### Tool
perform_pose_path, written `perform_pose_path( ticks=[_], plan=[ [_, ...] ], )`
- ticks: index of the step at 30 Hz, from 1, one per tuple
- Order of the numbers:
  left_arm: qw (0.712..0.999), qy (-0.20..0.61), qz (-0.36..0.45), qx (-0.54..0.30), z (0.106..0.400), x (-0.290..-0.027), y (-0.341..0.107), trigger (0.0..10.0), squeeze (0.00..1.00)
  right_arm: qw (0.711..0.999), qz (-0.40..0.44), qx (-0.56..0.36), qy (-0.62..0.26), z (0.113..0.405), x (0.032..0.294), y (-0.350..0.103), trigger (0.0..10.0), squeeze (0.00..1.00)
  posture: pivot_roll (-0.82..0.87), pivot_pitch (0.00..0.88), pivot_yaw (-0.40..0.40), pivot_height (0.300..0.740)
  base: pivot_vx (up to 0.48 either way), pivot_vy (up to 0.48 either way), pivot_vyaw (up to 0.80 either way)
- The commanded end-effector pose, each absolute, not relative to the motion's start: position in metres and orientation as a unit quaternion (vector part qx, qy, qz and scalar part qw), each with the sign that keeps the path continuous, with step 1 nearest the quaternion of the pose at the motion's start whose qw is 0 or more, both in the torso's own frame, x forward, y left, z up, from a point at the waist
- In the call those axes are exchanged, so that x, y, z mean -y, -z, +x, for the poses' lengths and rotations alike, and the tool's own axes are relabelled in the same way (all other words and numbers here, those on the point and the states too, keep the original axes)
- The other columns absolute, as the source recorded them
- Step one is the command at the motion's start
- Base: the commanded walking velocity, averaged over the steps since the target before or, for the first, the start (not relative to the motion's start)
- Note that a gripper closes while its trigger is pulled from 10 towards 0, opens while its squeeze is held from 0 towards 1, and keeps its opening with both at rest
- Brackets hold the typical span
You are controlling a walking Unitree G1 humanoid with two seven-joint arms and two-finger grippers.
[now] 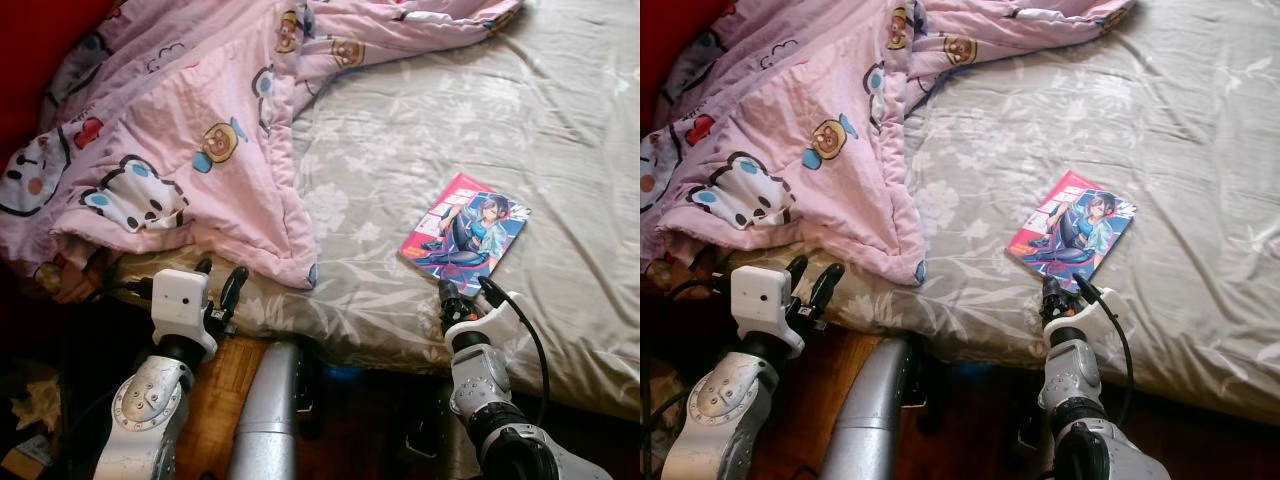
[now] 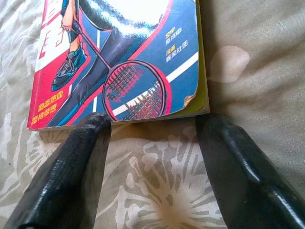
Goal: Clean up the room
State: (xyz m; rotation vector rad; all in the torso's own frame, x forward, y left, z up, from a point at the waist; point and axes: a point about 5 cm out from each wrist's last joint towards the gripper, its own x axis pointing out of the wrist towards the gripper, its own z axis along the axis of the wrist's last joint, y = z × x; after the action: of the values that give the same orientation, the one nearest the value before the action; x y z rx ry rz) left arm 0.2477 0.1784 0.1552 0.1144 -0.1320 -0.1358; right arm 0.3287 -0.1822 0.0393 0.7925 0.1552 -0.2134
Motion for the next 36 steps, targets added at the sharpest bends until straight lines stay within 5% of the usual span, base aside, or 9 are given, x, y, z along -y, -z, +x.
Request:
perform_pose_path(
  ticks=[1, 26, 35, 36],
  plan=[
    [0.995, 0.049, 0.067, 0.051, 0.239, -0.189, -0.153, 10.0, 0.0, 0.903, 0.398, -0.099, 0.127, 0.319, 0.184, -0.027, 10.0, 0.0, 0.42, 0.573, 0.116, 0.625, 0.0, 0.0, 0.0],
    [0.995, 0.039, 0.085, 0.041, 0.227, -0.195, -0.16, 10.0, 0.0, 0.832, 0.507, -0.049, 0.217, 0.314, 0.215, -0.025, 10.0, 0.0, 0.46, 0.589, 0.139, 0.625, 0.0, 0.0, 0.0],
    [0.994, 0.035, 0.09, 0.041, 0.228, -0.195, -0.161, 10.0, 0.0, 0.829, 0.509, -0.054, 0.224, 0.305, 0.216, -0.016, 10.0, 0.0, 0.47, 0.585, 0.137, 0.625, 0.0, 0.0, 0.0],
    [0.994, 0.034, 0.093, 0.041, 0.227, -0.196, -0.161, 10.0, 0.0, 0.828, 0.512, -0.047, 0.222, 0.307, 0.218, -0.019, 8.3, 0.0, 0.47, 0.585, 0.137, 0.625, 0.0, 0.0, 0.0]
  ],
)
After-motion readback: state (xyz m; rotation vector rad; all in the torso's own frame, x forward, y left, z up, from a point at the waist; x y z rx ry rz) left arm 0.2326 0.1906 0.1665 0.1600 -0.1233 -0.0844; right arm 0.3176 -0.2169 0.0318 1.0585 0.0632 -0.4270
